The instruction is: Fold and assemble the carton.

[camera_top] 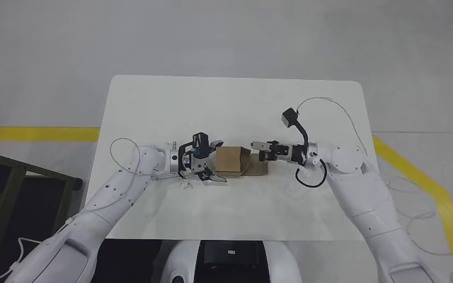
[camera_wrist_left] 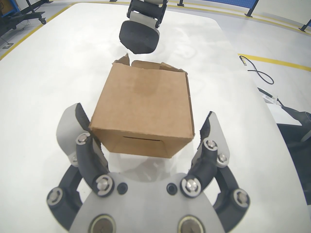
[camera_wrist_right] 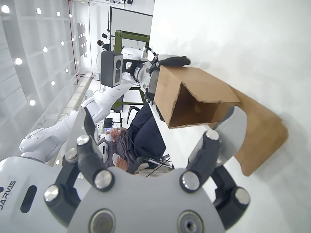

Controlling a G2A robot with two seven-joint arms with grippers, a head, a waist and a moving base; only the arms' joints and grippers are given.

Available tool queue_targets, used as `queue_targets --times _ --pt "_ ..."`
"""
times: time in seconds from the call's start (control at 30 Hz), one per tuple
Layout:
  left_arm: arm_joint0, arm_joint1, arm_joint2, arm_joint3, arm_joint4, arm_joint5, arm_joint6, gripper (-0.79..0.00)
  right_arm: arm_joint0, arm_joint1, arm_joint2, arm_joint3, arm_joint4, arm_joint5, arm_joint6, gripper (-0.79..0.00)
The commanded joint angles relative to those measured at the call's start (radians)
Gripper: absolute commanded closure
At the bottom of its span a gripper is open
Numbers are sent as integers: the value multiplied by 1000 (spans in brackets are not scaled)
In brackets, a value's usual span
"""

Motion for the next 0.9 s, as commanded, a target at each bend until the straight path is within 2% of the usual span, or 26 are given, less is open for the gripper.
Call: queue_targets --times 0.0,0.23,0.43,0.57,0.87 --pt "1 0 -1 0 2 0 1 -785 13 -6 -19 22 6 -25 0 -785" --pt "2 -1 -5 -1 5 -2 1 -785 69 -36 -103 103 67 -113 39 -785" --pt "3 -2 -9 0 4 -5 1 -785 110 -50 -147 150 86 -132 104 -785" --pt "4 -3 -11 -1 6 -6 2 -785 115 -51 -149 166 91 -129 106 -785" --pt "6 -5 -14 -3 5 -10 -1 -785 84 -60 -160 139 120 -77 23 -785"
